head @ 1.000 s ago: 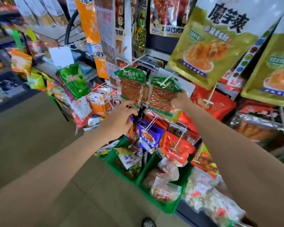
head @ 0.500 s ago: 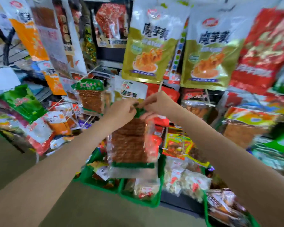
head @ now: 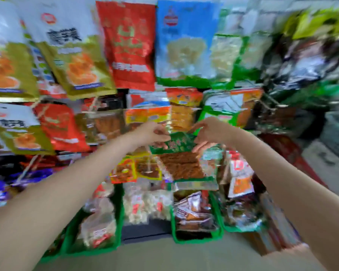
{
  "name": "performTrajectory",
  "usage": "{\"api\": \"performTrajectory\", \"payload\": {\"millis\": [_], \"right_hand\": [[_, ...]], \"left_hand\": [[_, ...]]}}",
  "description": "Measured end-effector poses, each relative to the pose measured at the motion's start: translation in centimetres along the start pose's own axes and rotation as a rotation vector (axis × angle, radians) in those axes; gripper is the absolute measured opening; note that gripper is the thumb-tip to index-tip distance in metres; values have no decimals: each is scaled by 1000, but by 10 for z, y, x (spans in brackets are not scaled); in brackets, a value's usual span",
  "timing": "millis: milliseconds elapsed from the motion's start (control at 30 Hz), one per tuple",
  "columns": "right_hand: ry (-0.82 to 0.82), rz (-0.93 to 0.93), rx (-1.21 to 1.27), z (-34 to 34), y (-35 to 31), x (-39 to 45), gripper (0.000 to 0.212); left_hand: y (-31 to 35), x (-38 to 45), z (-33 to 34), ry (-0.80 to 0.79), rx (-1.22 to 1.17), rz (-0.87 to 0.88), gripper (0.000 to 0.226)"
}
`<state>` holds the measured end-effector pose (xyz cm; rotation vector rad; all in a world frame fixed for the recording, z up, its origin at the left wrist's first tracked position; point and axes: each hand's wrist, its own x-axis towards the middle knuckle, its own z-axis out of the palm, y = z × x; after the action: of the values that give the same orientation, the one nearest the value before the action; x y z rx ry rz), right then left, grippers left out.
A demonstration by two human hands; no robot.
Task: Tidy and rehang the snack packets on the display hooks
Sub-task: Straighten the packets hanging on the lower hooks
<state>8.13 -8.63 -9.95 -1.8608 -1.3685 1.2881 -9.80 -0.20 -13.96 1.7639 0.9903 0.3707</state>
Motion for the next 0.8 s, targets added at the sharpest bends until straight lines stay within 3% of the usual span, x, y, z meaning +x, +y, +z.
{"api": "performTrajectory", "payload": {"millis": [100, 200, 333, 467, 567, 633, 800], "right_hand": [[236, 50, -145, -73, 59, -23, 29], [648, 21, -427, -129, 106, -43, 31], [902, -73, -329, -176, 159, -62, 30], [819, -69, -277, -217, 205, -56, 38], [700, -64, -334, -252, 236, -34, 54], [658, -37, -358, -275, 252, -21, 62], [702, -8, -368, -320, 275, -3, 68]], "left_hand": [[52, 49, 87, -49, 40, 82, 24], [91, 90, 157, -59, 98, 139, 26], [123, 153, 228, -40, 165, 207, 26], [154, 205, 283, -38, 155, 254, 7], [169, 251, 320, 6, 94, 310, 15], [180, 277, 341, 33, 136, 368, 4], [212, 322, 375, 46, 190, 444, 8]]}}
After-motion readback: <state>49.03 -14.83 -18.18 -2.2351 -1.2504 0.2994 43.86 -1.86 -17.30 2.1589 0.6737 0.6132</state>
